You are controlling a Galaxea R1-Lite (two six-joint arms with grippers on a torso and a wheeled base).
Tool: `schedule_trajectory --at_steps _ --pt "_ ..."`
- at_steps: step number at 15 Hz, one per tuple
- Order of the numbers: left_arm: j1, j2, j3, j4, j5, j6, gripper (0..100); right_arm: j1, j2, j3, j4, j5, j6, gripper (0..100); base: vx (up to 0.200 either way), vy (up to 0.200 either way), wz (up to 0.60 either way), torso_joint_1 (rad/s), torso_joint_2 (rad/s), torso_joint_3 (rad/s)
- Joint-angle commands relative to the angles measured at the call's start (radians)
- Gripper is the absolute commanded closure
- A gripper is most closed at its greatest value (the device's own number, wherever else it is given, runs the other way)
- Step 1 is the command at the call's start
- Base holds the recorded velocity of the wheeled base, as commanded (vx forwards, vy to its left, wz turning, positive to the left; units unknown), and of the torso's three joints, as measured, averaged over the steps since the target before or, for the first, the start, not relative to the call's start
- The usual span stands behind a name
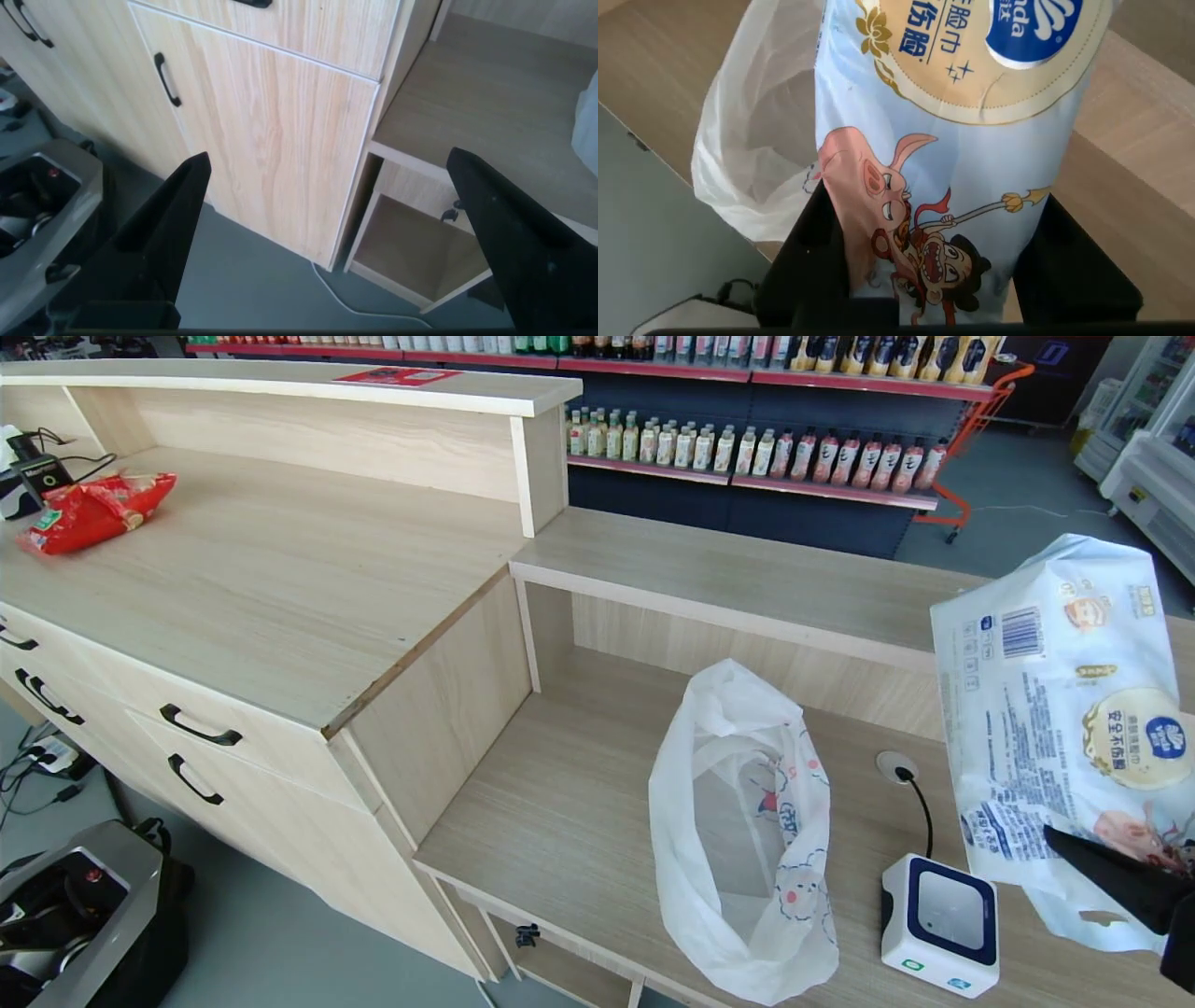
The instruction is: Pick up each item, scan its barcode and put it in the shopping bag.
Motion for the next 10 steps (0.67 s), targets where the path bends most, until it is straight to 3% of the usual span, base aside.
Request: schedule_trajectory --at_steps 1,3,5,6,10 --pt "0.000 0.000 0.000 0.000 0.001 -0.001 0 -0.017 -0.093 -0.050 0.081 -0.051 0.056 100 0.000 0.000 0.00 0.000 0.00 0.000" --pt "0.000 0.000 0.000 0.000 0.001 -0.001 0 -0.115 -0.117 -0.071 0.202 -0.063 0.085 100 0.000 0.000 0.00 0.000 0.00 0.000" --pt "0.000 0.000 0.000 0.000 0.001 -0.001 0 -0.302 -0.165 -0.079 0.335 0.012 0.111 100 0.000 0.000 0.00 0.000 0.00 0.000" --pt "0.000 0.000 0.000 0.000 0.001 -0.001 0 -0.352 -0.196 -0.078 0.368 0.047 0.116 100 0.000 0.000 0.00 0.000 0.00 0.000" --pt "0.000 0.000 0.000 0.000 0.001 -0.001 0 -0.399 -0.303 -0.007 0.378 0.067 0.122 100 0.000 0.000 0.00 0.000 0.00 0.000"
